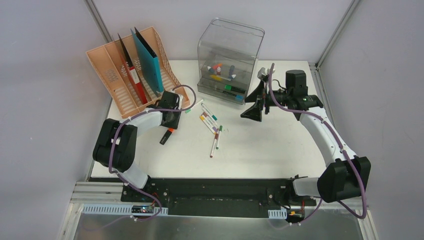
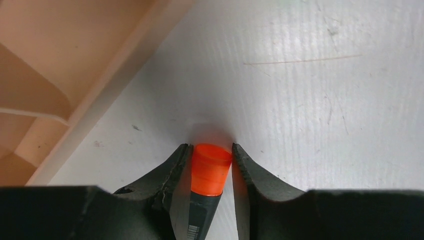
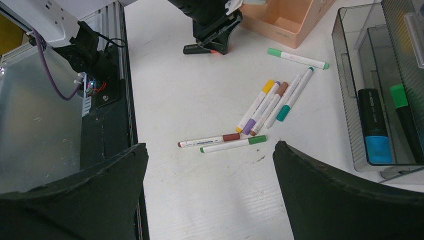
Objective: Organize the desk
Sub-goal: Pick up the stationery from the center of the board.
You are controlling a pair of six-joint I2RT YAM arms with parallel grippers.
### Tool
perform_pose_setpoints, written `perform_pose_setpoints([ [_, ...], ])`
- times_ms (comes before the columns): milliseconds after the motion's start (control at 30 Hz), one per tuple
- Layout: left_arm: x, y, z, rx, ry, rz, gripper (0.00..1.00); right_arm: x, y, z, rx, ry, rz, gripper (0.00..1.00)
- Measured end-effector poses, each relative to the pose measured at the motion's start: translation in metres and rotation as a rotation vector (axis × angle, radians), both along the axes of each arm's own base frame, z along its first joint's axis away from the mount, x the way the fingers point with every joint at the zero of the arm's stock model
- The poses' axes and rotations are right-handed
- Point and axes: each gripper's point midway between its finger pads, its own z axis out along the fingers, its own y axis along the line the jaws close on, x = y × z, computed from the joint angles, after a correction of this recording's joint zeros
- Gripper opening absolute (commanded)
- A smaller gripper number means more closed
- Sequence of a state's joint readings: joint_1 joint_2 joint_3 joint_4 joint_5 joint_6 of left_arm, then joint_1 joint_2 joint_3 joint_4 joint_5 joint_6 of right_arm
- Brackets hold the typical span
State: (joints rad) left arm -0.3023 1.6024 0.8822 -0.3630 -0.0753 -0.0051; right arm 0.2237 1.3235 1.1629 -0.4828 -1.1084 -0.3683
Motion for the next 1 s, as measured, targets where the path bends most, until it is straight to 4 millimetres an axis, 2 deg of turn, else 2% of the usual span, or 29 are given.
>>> perform_pose_setpoints([
  [300,0.002,0.018,0.007,0.068,0.01,0.159,0.3,0.001,-0.002,0.0,0.0,0.0,-0.006,1.0],
  [433,0.008,0.013,0.013,0.037,-0.001,0.202,0.31,0.002,-0.003,0.0,0.001,0.0,-0.01,1.0],
  [633,0.004,0.001,-0.001,-0.04,0.058,0.298,0.31,0.002,-0.003,0.0,0.002,0.0,-0.01,1.0],
  [833,0.006,-0.004,-0.002,-0.09,0.068,0.408,0.37,0.002,-0.003,0.0,0.003,0.0,-0.009,1.0],
  [1000,0.006,-0.004,-0.002,-0.098,0.072,0.432,0.4,0.002,-0.003,0.001,0.004,0.001,-0.007,1.0],
])
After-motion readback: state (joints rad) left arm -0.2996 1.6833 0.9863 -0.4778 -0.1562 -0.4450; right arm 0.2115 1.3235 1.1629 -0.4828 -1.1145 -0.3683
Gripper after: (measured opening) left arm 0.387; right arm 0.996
